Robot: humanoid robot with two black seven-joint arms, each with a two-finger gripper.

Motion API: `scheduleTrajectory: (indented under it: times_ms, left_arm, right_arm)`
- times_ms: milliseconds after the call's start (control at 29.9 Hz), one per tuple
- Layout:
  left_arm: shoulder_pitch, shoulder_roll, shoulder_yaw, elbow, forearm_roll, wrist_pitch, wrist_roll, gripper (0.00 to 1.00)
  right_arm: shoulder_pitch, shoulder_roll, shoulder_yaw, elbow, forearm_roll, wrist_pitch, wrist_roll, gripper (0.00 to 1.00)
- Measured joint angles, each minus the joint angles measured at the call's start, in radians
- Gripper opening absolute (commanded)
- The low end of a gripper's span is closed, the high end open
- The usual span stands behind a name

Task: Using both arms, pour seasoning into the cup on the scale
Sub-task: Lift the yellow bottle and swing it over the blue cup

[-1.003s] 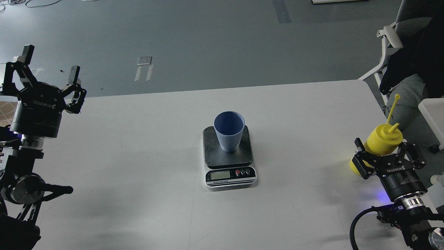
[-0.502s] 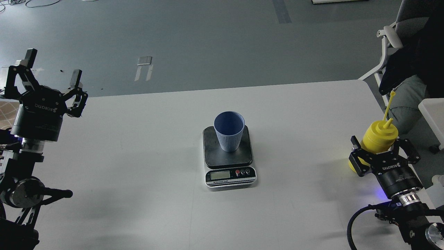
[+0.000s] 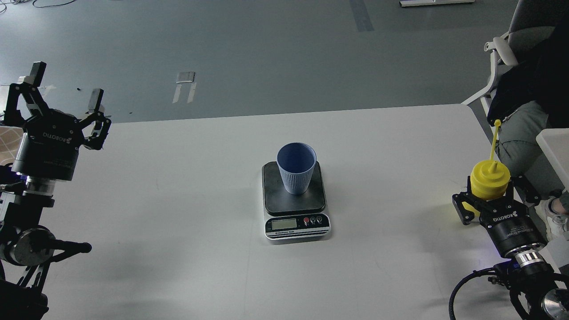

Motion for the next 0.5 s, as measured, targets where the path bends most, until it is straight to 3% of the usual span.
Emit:
scheduleTrajectory:
  times_ms: [67,167,368,502]
  left_arm:
    - [0.0,0.0,-0.004,0.0,0.0,0.0,0.0,0.99]
    - [-0.001,-0.001,-0.014,0.0,0.0,0.0,0.0,0.99]
    - [-0.008,-0.008,-0.033,0.005,-0.008,0.0,0.003,0.99]
    - [-0.012,-0.016,-0.04,0.006,-0.01,0.0,0.005,0.99]
  right_arm:
    - [-0.006,0.0,0.001,0.0,-0.063,0.0,0.042,0.0]
    - [-0.009,-0.001,0.004,0.007,-0.115,0.0,0.068,0.0]
    - [0.034,0.0,0.016,0.047,-0.281,-0.009,0.071,0.0]
    - [0.159,-0.025,0.017,0.075,-0.408,-0.006,0.071,0.0]
